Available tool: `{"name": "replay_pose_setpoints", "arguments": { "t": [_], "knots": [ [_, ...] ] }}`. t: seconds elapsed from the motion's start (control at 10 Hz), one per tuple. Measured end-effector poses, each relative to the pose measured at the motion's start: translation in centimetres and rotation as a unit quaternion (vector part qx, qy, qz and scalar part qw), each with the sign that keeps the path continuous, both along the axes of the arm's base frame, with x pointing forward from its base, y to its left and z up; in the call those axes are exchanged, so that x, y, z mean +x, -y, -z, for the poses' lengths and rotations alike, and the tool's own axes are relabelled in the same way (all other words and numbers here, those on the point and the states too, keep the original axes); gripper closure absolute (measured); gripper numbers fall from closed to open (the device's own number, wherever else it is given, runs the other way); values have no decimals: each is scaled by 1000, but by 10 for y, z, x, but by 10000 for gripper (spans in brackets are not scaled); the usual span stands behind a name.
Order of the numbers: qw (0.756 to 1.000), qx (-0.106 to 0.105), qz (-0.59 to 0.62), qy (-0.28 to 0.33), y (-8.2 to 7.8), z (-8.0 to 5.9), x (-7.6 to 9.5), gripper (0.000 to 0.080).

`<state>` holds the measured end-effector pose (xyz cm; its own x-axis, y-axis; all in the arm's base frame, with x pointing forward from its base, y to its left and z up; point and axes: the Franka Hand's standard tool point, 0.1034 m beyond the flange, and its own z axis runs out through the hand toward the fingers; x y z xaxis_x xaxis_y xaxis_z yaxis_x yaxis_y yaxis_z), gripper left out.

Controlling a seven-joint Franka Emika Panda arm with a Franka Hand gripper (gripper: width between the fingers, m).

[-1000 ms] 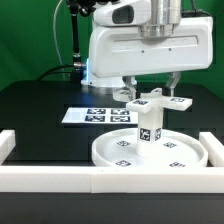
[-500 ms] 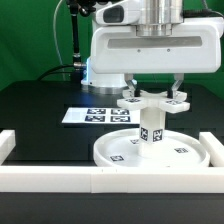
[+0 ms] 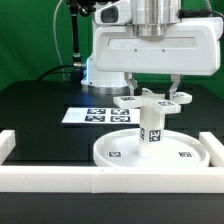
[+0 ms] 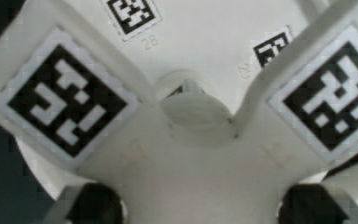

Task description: Assemble round table

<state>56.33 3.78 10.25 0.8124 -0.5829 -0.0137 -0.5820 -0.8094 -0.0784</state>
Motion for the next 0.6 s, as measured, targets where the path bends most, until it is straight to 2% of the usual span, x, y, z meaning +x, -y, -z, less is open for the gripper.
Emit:
{"name": "replay_pose_setpoints", "arguments": {
  "t": [0.2,0.4,0.6],
  "knots": [
    [993,6,114,-4,-1,0,-1,363],
    [967,20,255,-1,-1,0,-1,363],
    [961,21,277,-3,0,0,-1,363]
  ]
}}
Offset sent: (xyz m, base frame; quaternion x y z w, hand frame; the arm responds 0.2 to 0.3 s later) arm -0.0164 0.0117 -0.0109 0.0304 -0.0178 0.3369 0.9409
